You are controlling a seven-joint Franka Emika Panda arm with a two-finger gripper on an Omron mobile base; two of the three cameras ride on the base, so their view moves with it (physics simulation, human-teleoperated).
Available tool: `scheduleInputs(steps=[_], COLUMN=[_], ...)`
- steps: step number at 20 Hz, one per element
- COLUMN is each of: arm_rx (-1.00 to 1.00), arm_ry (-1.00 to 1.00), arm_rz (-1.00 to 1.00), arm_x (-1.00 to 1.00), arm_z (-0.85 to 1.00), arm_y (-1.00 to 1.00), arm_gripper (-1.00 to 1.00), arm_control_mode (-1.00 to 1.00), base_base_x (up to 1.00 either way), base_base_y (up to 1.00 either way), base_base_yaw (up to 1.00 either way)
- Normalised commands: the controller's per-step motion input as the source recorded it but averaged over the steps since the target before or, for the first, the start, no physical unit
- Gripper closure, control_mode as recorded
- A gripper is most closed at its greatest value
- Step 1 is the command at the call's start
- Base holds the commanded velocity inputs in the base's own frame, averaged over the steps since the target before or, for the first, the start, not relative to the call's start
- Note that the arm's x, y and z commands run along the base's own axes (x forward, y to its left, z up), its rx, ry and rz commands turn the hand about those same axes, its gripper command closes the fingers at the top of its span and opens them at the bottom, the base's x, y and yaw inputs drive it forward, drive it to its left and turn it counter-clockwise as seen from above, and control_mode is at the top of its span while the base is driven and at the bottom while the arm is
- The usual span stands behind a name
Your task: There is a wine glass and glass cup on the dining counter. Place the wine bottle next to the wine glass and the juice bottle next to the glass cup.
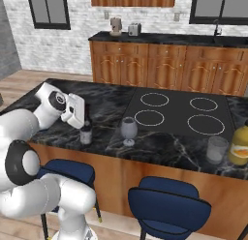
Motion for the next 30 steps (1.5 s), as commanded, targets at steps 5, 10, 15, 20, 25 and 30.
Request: scheduleInputs(steps=[5,10,15,20,25,30], arm_rx=[0.00,-0.02,-0.02,-0.02,-0.03,0.00], arm_ry=[0.00,-0.03,-0.04,-0.03,-0.02,0.00], arm_rz=[0.00,-0.01,-0.03,-0.05,-0.06,-0.05], arm_x=[0.15,0.09,0.11,0.13,0.15,0.19], arm_z=[-0.02,-0.03,-0.03,-0.03,0.00,0.00], arm_y=[-0.14,-0.09,-0.07,-0.08,-0.13,-0.22], arm_gripper=[1.00,1.00,1.00,1.00,1.00,1.00], arm_control_mode=[-1.00,-1.00,-1.00,-1.00,-1.00,-1.00], base_base_x=[0.00,0.00,0.00,0.00,0.00,0.00], base_base_y=[0.00,0.00,0.00,0.00,0.00,0.00], base_base_yaw=[0.00,0.00,0.00,0.00,0.00,0.00])
